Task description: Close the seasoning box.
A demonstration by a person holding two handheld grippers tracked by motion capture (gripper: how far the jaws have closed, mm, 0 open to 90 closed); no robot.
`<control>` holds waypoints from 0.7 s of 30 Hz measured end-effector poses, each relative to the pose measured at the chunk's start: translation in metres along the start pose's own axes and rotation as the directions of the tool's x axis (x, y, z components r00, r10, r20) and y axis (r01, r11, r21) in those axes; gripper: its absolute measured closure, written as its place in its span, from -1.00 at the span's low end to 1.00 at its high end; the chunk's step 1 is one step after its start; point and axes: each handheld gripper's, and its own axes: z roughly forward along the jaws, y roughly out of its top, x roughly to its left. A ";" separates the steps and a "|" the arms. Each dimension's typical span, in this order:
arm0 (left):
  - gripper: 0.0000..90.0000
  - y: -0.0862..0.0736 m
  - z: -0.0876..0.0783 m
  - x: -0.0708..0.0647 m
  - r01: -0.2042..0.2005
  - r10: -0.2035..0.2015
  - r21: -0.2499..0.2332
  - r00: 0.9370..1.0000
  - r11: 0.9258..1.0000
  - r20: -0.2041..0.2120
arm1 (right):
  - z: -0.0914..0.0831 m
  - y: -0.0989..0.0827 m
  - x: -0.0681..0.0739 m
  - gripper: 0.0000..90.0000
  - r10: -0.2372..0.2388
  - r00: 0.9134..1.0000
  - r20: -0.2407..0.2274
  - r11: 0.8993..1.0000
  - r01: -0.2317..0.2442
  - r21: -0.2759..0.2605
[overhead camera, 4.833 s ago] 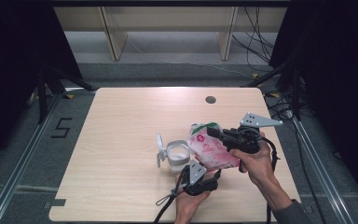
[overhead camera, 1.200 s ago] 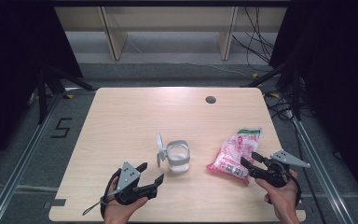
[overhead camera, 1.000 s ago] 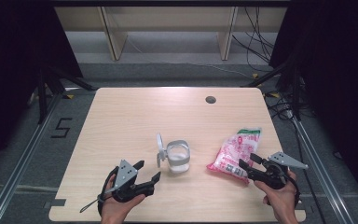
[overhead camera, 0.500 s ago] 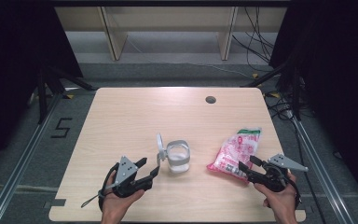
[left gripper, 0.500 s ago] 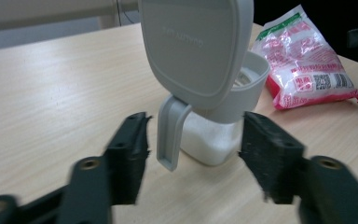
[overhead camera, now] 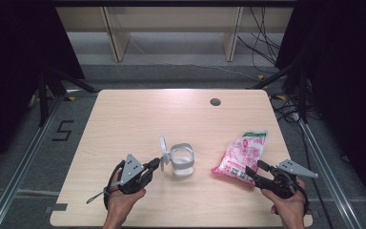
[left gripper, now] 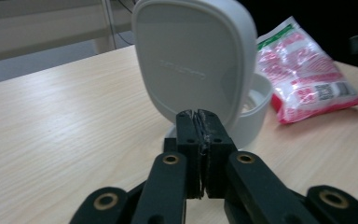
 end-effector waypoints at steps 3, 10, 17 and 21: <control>0.98 0.002 0.003 0.000 -0.002 0.003 -0.007 1.000 1.000 0.012 | -0.002 0.000 0.004 -0.10 0.032 0.999 0.009 0.999 -0.032 0.027; 0.97 0.004 0.004 0.001 -0.017 0.017 -0.009 1.000 1.000 0.010 | -0.003 -0.001 0.006 -0.10 0.026 1.000 -0.005 1.000 -0.026 0.013; 0.98 0.005 0.005 -0.001 -0.018 0.018 -0.005 1.000 1.000 0.013 | -0.003 -0.002 0.004 -0.10 -0.030 1.000 -0.007 0.999 0.030 0.009; 0.98 0.011 0.002 -0.001 -0.023 0.023 -0.014 1.000 1.000 0.010 | -0.004 -0.004 0.007 -0.10 -0.001 1.000 0.000 1.000 0.001 0.016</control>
